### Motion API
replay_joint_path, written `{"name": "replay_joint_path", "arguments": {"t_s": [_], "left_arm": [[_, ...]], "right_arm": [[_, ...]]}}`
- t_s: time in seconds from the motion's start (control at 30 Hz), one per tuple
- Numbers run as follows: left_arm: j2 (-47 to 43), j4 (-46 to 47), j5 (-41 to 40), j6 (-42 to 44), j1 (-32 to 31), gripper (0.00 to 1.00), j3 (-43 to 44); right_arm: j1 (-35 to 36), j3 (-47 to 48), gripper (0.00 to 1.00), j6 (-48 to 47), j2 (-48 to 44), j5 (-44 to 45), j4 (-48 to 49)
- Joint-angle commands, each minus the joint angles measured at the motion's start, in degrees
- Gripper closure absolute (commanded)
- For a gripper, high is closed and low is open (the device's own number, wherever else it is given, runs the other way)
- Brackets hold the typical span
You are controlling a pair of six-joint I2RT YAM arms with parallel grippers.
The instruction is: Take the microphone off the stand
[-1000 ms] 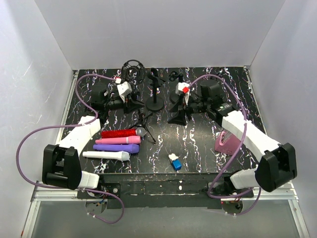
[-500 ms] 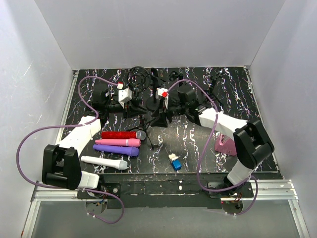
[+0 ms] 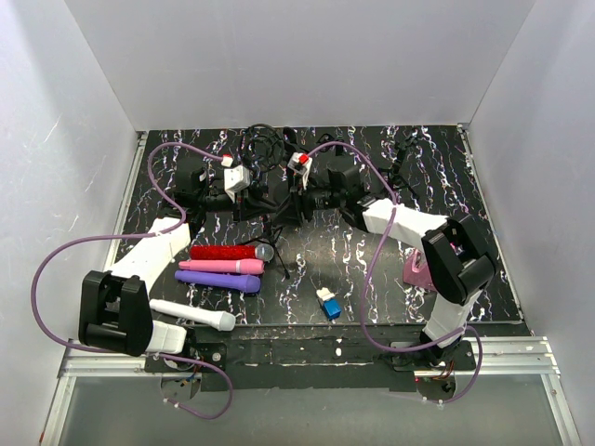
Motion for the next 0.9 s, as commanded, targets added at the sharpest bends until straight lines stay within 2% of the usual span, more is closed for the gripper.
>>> {"name": "replay_joint_path", "arguments": {"t_s": [0.0,0.23,0.43,0.5,0.6,0.63,0.8,0.83,0.87], "left_arm": [[-0.23,0.85,-0.67,-0.42,-0.1,1.0,0.27],[-0.58,0.06,-0.58,-0.16,-0.1,1.0,-0.17],[-0.76,-0.73,-1.11,0.72,-0.1,1.0,-0.35],[-0.58,-0.56,-1.46,0.37,-0.1,1.0,-0.35],[-0.67,-0.29,-1.72,0.19,-0.1,1.0,-0.35],[-0.58,-0.2,-1.81,0.1,-0.1,1.0,-0.44],[-0.93,-0.55,-2.25,0.1,-0.1,1.0,-0.7],[-0.93,-0.55,-2.25,0.02,-0.1,1.0,-0.79],[-0.93,-0.55,-2.25,0.01,-0.1,1.0,-0.88]], "right_arm": [[1.11,2.6,0.48,4.94,0.28,-1.31,3.11],[2.34,1.02,0.56,5.21,0.11,-0.34,2.94],[2.43,0.49,0.76,3.71,0.11,-0.6,1.8],[2.43,0.06,0.75,2.83,0.11,-0.34,1.36],[2.43,-0.74,0.58,2.48,-0.07,1.15,0.48],[2.52,-0.91,0.56,2.48,-0.16,1.59,0.3],[2.43,-1.44,0.56,2.22,-0.25,1.68,-0.14],[2.43,-1.53,0.57,2.13,-0.24,1.77,-0.14],[2.43,-1.53,0.63,1.95,-0.16,1.51,-0.14]]}}
